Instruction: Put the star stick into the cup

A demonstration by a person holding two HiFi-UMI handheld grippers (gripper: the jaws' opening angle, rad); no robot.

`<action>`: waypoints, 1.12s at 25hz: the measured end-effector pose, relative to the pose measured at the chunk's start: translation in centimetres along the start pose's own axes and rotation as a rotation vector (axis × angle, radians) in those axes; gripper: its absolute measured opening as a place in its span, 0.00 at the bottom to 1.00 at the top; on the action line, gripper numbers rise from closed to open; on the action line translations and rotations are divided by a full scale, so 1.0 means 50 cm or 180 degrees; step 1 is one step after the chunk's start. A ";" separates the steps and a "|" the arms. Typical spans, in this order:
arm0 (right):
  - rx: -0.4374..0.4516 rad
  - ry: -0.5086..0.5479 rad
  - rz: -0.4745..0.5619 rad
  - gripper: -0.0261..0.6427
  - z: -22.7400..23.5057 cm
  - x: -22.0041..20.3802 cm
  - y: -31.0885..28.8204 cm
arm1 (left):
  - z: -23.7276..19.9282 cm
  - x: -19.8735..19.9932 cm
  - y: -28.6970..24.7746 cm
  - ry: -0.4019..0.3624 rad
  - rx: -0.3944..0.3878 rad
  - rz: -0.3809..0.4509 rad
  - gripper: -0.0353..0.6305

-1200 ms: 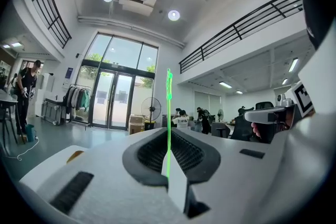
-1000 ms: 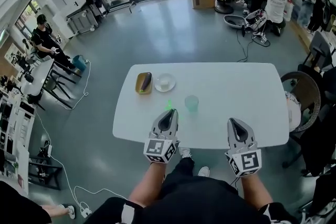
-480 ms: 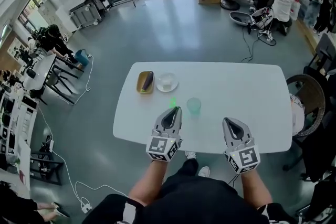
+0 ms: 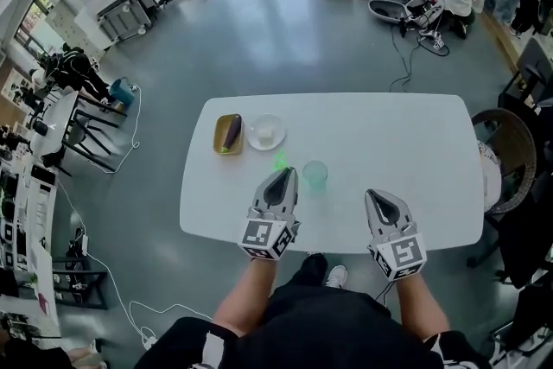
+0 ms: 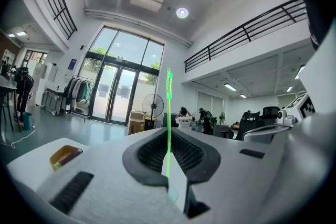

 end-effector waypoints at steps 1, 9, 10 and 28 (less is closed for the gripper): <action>-0.0016 -0.0027 -0.0045 0.05 0.002 -0.005 -0.005 | -0.006 -0.005 -0.006 0.0059 0.0001 -0.0017 0.10; 0.0005 -0.0156 -0.0396 0.05 0.000 -0.043 -0.083 | -0.073 -0.079 -0.062 0.0517 0.0025 -0.0116 0.10; 0.0008 -0.0189 -0.0440 0.05 0.002 -0.045 -0.096 | -0.083 -0.091 -0.071 0.0621 0.0041 -0.0133 0.10; 0.0035 -0.0517 -0.0677 0.05 0.021 -0.103 -0.180 | -0.134 -0.270 -0.127 0.1535 0.0167 -0.0467 0.10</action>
Point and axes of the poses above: the fingertips, and each gripper's own axes: y backward along the fingers, z to its right, x out of its top, the point moved 9 cm from there along y, backward along the fingers, and after that the axes turned 5 degrees about x, right-handed, at the moved point
